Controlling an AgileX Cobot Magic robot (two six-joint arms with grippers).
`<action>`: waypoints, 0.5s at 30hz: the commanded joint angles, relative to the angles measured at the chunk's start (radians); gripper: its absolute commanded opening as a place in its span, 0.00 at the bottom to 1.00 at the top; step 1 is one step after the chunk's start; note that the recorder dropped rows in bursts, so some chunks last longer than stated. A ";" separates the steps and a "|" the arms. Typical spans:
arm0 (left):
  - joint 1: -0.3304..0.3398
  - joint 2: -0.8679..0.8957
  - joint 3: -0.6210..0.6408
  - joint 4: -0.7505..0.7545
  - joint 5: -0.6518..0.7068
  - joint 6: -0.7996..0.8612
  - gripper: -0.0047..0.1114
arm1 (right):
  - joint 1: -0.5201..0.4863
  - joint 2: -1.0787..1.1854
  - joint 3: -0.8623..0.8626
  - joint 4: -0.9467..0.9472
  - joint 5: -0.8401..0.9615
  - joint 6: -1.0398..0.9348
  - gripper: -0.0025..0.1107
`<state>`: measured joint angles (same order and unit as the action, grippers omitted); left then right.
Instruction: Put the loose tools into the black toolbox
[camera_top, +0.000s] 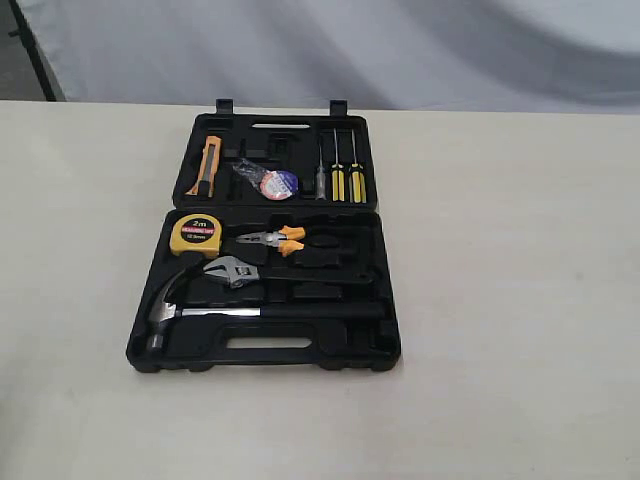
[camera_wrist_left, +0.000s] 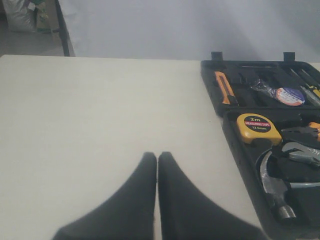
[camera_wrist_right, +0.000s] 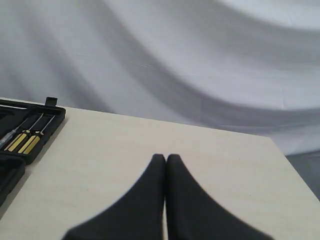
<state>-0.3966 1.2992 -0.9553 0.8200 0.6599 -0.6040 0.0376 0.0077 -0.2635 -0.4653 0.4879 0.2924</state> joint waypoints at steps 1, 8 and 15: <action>0.003 -0.008 0.009 -0.014 -0.017 -0.010 0.05 | -0.006 -0.008 0.005 -0.006 -0.011 0.006 0.03; 0.003 -0.008 0.009 -0.014 -0.017 -0.010 0.05 | -0.039 -0.008 0.103 0.210 -0.028 0.006 0.03; 0.003 -0.008 0.009 -0.014 -0.017 -0.010 0.05 | -0.106 -0.008 0.185 0.252 -0.062 0.008 0.03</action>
<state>-0.3966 1.2992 -0.9553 0.8200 0.6599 -0.6040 -0.0526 0.0059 -0.1020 -0.2337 0.4448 0.2952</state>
